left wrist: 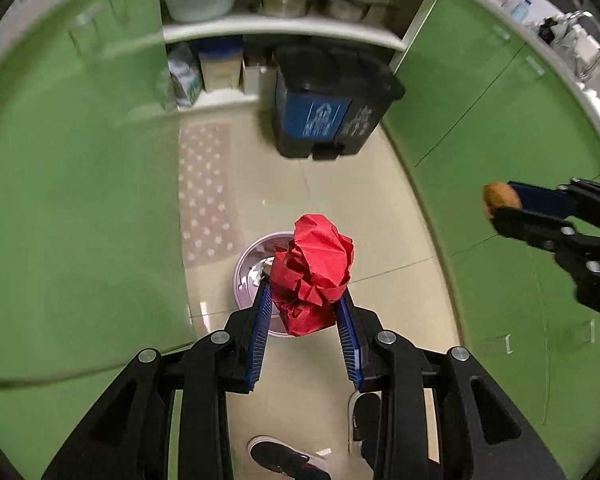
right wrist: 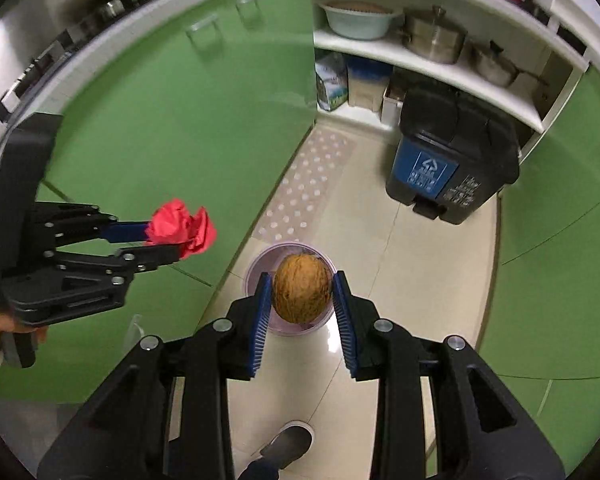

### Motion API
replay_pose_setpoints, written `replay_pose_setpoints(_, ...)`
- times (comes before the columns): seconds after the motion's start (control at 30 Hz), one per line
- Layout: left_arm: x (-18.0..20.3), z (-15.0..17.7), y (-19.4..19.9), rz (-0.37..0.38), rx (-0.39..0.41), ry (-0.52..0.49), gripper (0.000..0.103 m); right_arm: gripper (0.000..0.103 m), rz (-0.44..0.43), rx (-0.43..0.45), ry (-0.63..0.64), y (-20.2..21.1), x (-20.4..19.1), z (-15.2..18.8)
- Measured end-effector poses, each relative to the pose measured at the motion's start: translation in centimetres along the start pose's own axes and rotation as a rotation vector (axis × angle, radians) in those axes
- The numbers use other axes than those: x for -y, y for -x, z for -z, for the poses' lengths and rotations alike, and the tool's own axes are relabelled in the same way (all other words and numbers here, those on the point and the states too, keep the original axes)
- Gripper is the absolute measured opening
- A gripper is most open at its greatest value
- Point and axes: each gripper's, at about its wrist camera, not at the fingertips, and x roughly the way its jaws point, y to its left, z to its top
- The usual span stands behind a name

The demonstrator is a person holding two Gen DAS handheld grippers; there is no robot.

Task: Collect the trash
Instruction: 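Carry the walnut and red paper over the pink wastebasket, then open the left gripper dropping the red paper while the right drops the walnut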

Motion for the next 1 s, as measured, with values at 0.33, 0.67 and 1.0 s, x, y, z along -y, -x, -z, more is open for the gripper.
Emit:
replay_pose_setpoints(0.33, -1.6, -0.2, -9.8, 0.027, -0.085, 0.0, 0.034, 0.031, -0.037, -0.028, -0.034, -8.6, 2.2, 1.1)
replay_pose_setpoints(0.67, -2.4, -0.5, -11.1, 0.02, -0.081, 0.019, 0.096, 0.031, -0.041, -0.031, -0.039, -10.0, 2.6, 0.7)
replay_pose_setpoints(1.0, -4.6, -0.3, -9.4, 0.001, -0.037, 0.088, 0.096, 0.031, -0.073, -0.043, -0.015, -11.5, 1.8, 0.6)
